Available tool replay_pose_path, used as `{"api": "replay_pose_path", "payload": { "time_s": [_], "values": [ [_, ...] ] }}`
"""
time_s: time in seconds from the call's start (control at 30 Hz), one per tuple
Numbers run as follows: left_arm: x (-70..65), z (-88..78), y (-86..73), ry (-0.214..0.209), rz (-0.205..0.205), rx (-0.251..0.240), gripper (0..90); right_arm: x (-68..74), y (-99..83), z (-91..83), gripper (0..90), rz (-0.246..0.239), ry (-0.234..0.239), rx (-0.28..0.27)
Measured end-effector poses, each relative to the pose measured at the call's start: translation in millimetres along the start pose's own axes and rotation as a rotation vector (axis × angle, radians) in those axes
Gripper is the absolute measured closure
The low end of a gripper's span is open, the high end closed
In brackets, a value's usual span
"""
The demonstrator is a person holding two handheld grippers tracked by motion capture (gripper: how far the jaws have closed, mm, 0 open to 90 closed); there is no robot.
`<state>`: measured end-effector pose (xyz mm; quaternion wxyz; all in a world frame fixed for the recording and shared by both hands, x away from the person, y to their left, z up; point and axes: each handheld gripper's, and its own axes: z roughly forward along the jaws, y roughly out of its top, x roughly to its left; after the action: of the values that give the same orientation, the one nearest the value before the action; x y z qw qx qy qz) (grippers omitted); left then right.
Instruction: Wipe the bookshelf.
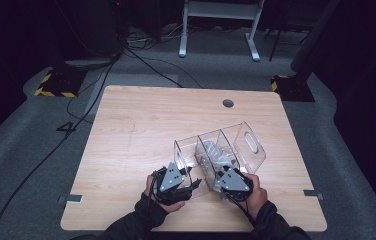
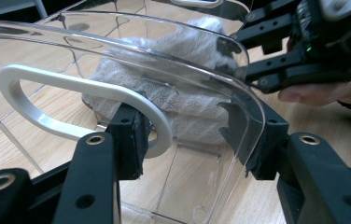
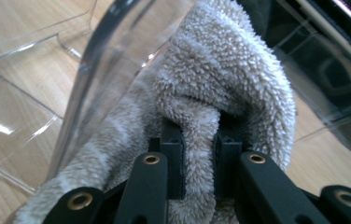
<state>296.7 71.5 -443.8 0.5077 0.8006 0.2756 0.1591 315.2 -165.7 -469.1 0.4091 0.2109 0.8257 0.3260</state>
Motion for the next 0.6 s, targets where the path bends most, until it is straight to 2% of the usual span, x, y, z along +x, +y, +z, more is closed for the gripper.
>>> {"api": "replay_pose_path", "payload": {
  "time_s": [0.1, 0.2, 0.3, 0.37, 0.4, 0.5, 0.6],
  "values": [
    [0.0, -0.1, 0.1, 0.0, 0.0, 0.001, 49.7, -3.0, 1.6, -4.5, 79.1, -0.001, -0.021, -0.009],
    [-0.1, 0.1, 0.2, 0.0, 0.0, 0.002, 49.6, -12.2, 9.3, -14.4, 79.1, 0.022, -0.051, -0.047],
    [0.0, 0.1, 0.0, -0.001, 0.0, -0.001, 49.7, -24.5, 18.2, -23.9, 79.1, 0.052, -0.069, -0.095],
    [-0.1, 0.0, 0.3, 0.001, 0.004, 0.002, 49.6, -32.5, 22.4, -26.5, 79.0, 0.092, -0.074, -0.112],
    [-0.5, 0.0, 0.2, 0.002, 0.003, 0.001, 49.6, -39.2, 26.9, -30.1, 79.1, 0.112, -0.091, -0.134],
    [-0.5, 0.2, 0.3, 0.001, 0.002, 0.002, 49.6, -43.7, 30.8, -34.1, 79.1, 0.116, -0.112, -0.153],
    [-0.2, 0.2, 0.5, 0.0, 0.005, 0.003, 49.6, -56.1, 37.1, -43.4, 79.0, 0.151, -0.156, -0.195]
  ]
}}
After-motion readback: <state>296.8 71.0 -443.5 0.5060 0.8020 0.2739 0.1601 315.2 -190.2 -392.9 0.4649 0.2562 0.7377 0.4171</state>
